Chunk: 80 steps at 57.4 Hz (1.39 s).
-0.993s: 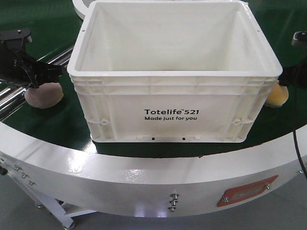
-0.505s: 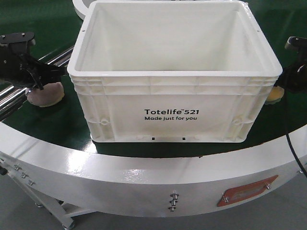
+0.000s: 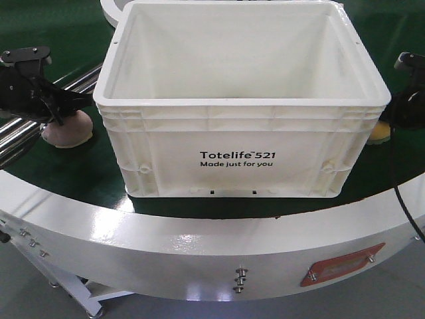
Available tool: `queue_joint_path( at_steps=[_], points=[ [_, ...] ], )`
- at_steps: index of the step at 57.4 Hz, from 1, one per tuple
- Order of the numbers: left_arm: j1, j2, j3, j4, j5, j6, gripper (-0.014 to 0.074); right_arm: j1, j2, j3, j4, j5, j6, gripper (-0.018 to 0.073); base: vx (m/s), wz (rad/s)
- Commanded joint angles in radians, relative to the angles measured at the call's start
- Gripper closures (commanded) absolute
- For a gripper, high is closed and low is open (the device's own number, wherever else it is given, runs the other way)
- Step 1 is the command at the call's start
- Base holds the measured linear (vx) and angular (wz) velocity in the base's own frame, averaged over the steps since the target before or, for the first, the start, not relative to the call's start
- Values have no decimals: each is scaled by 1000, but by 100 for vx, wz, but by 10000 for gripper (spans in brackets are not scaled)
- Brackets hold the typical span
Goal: Place moving items into box and shelve
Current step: 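Close both grippers and lift the balls above the tote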
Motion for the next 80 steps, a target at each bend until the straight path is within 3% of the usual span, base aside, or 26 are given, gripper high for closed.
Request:
queue_joint_path(
  at_steps=[1,5,30,55,67,80],
  points=[
    [-4,-35,-20,-10,1,-12,594,-2,-32,-21,-5,9,-17,510,0,0],
    [-4,-35,-20,-10,-5,-11,605,-2,-32,-21,-5,10,-17,573,0,0],
    [-4,-68,-20,-10,14,-12,601,-2,-118,-21,-8,4,-17,566,0,0],
    [-4,-269,-20,-10,20,-11,600,-2,-322,-22,-8,32,-17,564,0,0],
    [-4,-390,-20,-12,-12,-11,600,-2,-458,-22,-8,33,-83,564,0,0],
    [-18,-529,-20,-139,-82,14,600,-2,-618,-22,34,33,-108,564,0,0]
  ],
)
